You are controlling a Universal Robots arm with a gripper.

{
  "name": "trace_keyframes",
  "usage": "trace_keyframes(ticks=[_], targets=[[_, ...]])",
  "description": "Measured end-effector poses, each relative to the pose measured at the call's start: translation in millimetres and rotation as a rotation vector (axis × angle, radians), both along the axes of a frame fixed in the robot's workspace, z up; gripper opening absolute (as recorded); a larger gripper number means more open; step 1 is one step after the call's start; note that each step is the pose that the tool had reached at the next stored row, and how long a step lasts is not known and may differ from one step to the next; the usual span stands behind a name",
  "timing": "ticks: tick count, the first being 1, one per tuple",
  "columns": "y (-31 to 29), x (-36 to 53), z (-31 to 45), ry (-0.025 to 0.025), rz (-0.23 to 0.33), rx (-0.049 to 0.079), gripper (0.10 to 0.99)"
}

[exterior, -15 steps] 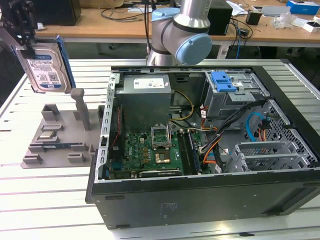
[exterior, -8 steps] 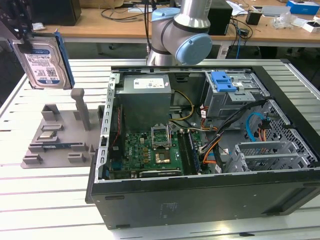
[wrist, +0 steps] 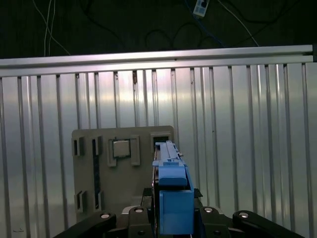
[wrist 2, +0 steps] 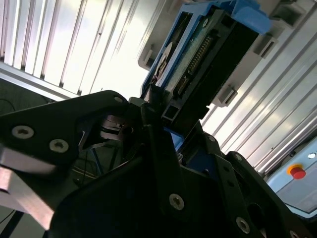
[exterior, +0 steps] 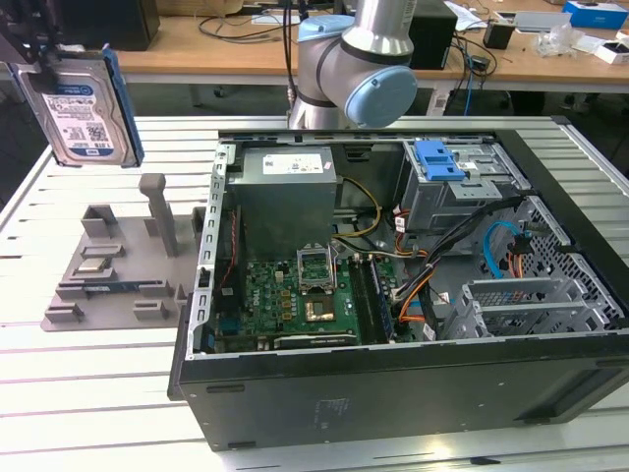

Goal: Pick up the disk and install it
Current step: 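Pick up the disk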

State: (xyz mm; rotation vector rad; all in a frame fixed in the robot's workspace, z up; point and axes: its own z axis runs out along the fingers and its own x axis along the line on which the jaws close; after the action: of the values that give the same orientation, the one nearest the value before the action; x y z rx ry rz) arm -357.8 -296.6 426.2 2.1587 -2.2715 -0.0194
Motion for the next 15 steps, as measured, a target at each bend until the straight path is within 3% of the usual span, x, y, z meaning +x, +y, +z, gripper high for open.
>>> trace_keyframes(ticks=[5,15], targets=[[0.0,0.0,4.9,-0.0001,0.0,0.0,0.373],[0.0,0.0,23.7,-0.0001,0.0,0.0,0.373]])
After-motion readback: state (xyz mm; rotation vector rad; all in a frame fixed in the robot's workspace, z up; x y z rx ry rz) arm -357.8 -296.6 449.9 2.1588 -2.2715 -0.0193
